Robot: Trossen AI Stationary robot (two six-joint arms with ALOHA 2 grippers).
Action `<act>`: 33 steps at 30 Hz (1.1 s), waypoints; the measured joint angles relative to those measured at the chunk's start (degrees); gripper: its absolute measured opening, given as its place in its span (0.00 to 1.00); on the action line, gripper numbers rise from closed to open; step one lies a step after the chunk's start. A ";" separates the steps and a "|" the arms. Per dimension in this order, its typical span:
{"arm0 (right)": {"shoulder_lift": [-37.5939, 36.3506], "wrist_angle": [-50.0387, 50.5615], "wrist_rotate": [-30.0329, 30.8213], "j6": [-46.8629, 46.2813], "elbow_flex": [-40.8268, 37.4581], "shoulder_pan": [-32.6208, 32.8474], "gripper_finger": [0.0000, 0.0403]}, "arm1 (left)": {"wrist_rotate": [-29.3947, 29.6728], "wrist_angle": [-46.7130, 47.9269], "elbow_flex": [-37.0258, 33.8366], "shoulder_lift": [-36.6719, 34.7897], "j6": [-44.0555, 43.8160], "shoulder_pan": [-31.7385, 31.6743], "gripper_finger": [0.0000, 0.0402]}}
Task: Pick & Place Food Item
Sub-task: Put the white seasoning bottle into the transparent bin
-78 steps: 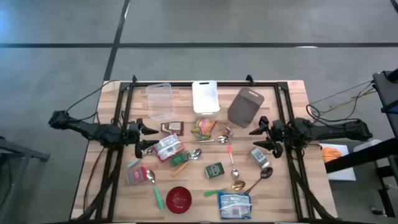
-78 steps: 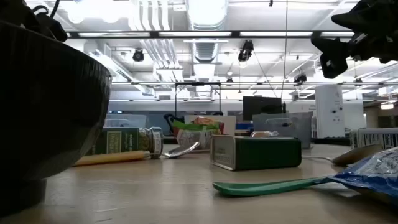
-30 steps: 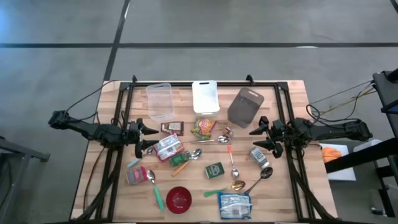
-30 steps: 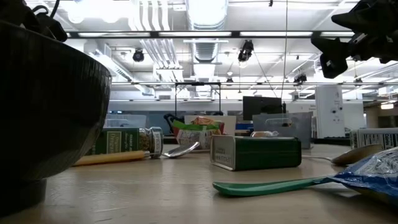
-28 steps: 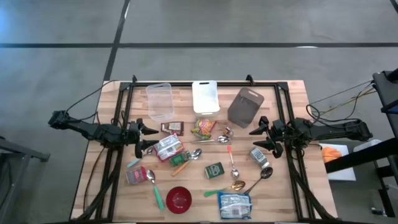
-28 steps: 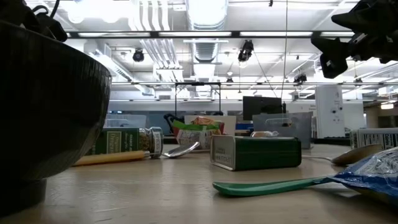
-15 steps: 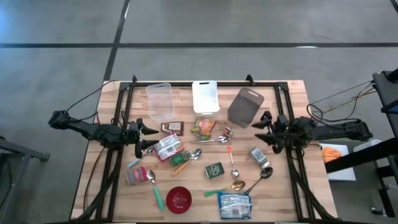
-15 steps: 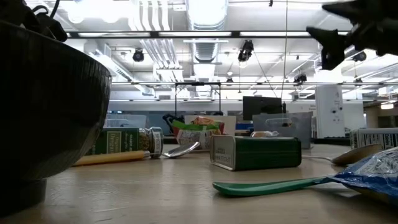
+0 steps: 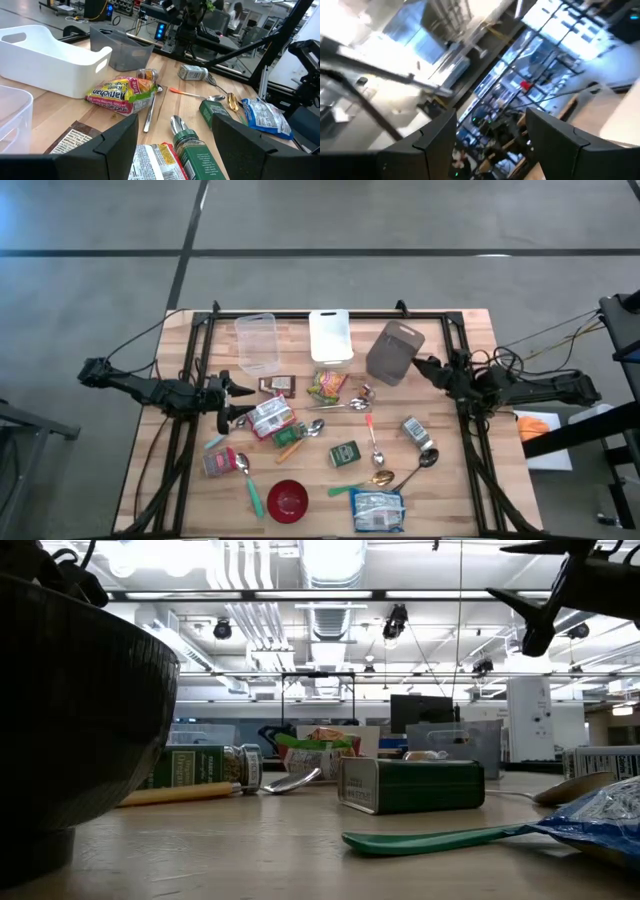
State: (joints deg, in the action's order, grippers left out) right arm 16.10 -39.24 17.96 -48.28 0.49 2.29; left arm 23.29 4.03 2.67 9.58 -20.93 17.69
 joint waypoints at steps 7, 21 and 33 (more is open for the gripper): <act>3.17 0.66 -0.06 -8.48 0.00 0.06 0.58 | 0.90 -5.83 -0.33 0.01 -13.56 -0.09 0.63; 13.87 51.39 -2.74 -21.33 22.57 0.03 0.58 | 0.43 -5.81 7.16 0.23 -16.45 -0.96 0.63; 33.03 75.05 -8.28 -14.93 41.74 0.15 0.58 | 0.08 -1.99 13.88 9.10 -17.03 -1.46 0.63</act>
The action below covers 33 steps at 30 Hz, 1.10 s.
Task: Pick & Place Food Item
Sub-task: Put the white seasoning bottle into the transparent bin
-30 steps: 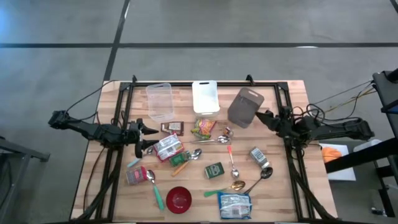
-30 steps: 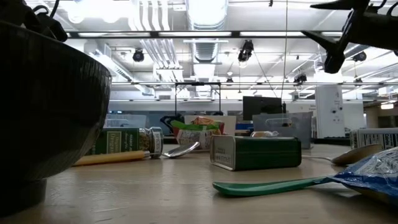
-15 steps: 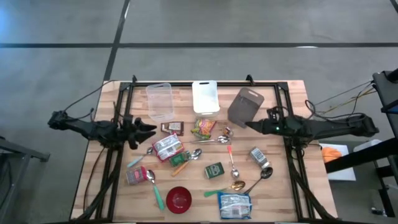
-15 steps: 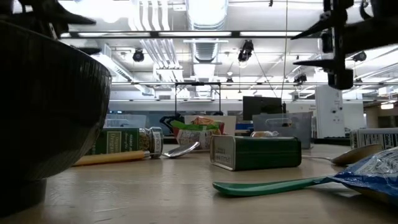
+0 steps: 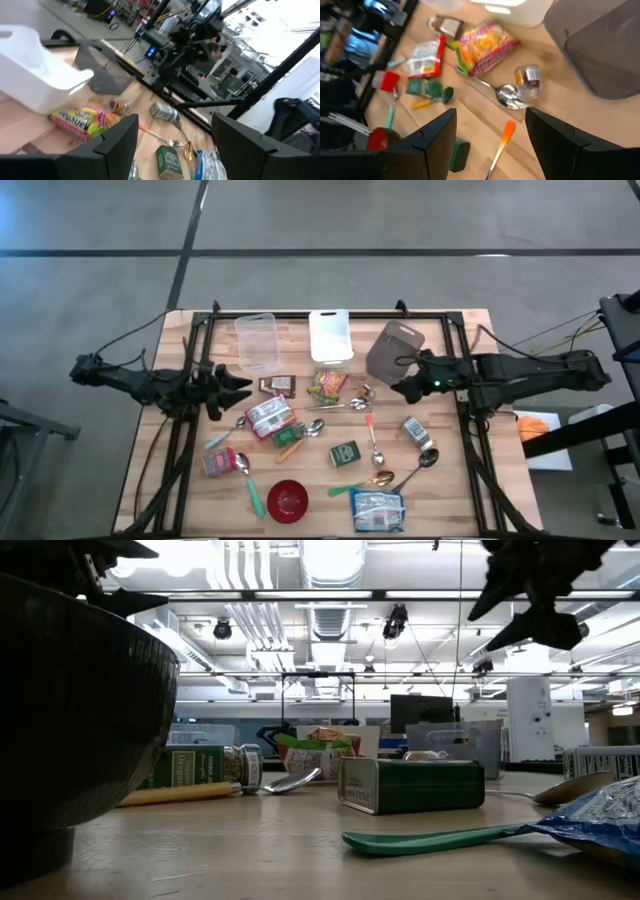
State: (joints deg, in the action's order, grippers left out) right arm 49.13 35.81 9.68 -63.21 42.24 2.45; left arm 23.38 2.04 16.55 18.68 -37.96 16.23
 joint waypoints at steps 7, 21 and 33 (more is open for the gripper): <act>12.62 19.85 -8.42 -2.46 10.59 2.15 0.58 | -0.48 0.22 2.03 4.72 -1.51 0.00 0.63; 18.50 31.22 -7.09 -9.83 12.31 13.12 0.58 | -0.54 1.08 3.85 5.84 0.88 -0.14 0.63; 24.49 29.37 -6.52 -10.03 8.77 17.04 0.58 | -0.61 1.23 3.83 6.33 0.86 -1.84 0.63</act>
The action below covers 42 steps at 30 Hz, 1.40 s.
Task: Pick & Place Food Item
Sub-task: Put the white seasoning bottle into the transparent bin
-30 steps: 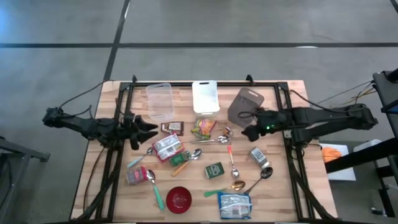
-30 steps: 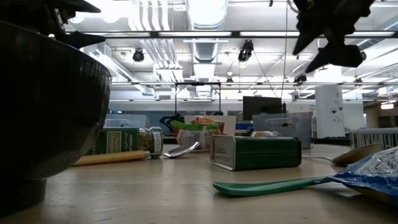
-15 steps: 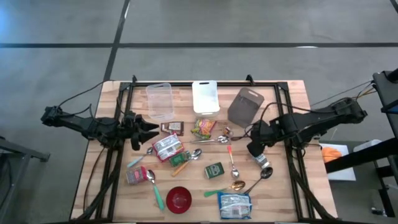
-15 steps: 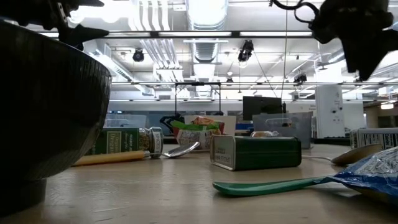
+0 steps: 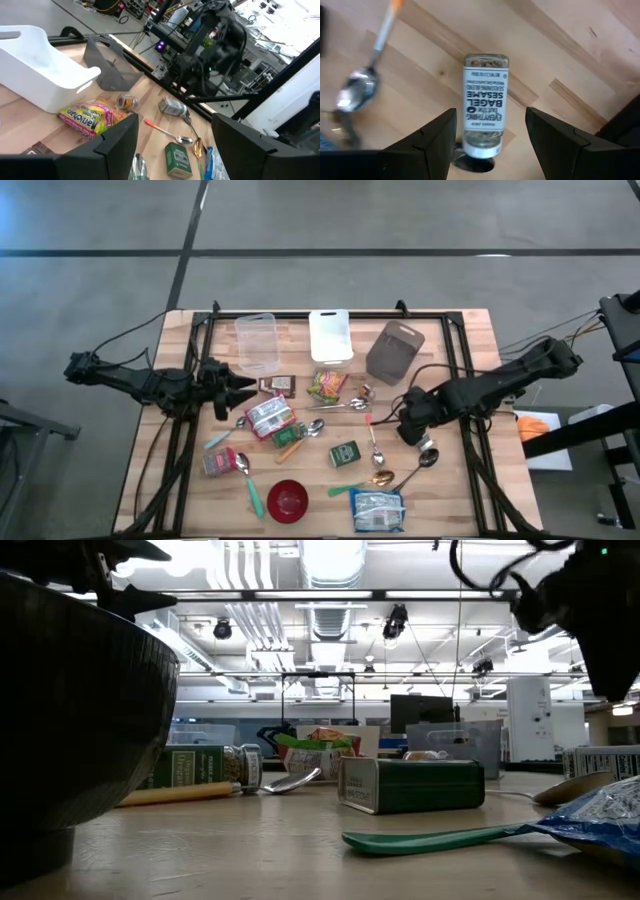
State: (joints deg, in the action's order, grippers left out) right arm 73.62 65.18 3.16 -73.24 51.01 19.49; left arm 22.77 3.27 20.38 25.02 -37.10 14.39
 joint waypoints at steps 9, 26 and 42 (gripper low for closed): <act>6.06 -4.73 0.28 2.12 -1.29 0.42 0.58 | 0.15 0.02 -0.04 0.00 0.00 -1.00 0.63; 6.24 -11.53 1.81 2.79 -7.47 0.24 0.58 | 0.13 0.21 -0.04 0.00 0.48 -1.04 0.63; 6.10 -19.61 3.63 2.41 -11.11 -0.43 0.58 | -0.10 1.29 -0.07 0.37 -0.43 -1.49 0.63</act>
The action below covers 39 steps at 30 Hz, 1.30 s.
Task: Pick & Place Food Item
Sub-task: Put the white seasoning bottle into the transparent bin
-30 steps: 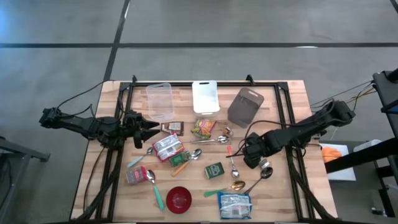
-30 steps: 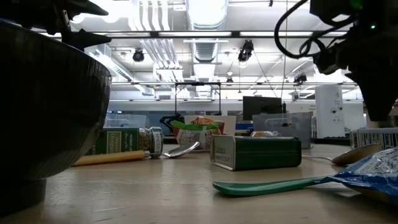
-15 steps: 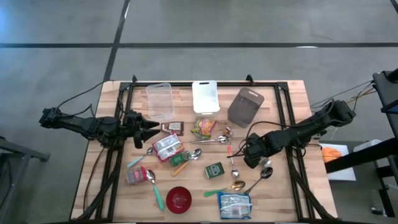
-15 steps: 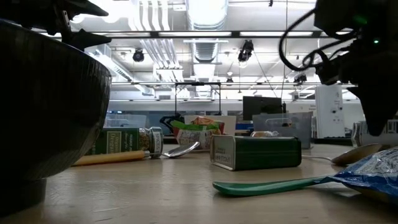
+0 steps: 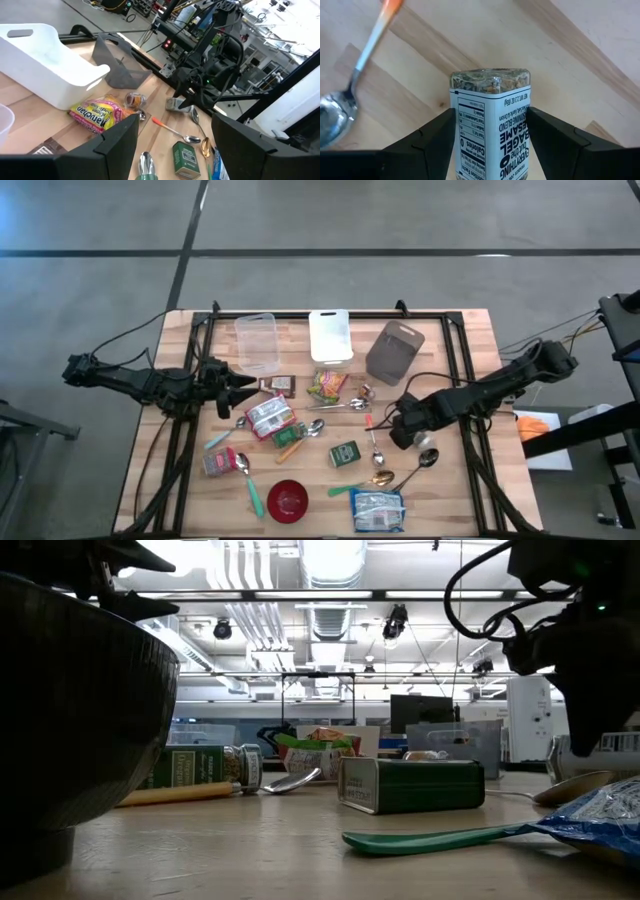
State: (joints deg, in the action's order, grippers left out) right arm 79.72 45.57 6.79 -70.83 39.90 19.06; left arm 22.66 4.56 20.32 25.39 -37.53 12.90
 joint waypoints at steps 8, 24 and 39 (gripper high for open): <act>0.04 -0.02 0.90 -0.96 -0.02 0.08 0.58 | 0.01 0.00 0.00 0.00 -0.01 -0.30 0.63; -1.22 -0.15 3.60 5.22 4.02 0.01 0.58 | 0.01 0.01 0.00 0.00 -0.40 -0.66 0.63; -1.07 -3.29 -0.46 5.08 4.35 -0.40 0.58 | 0.01 0.00 0.00 0.00 -0.43 -0.78 0.63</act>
State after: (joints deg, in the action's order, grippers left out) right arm 78.65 42.28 6.33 -65.75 44.25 18.65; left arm 22.68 4.56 20.32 25.39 -37.96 12.12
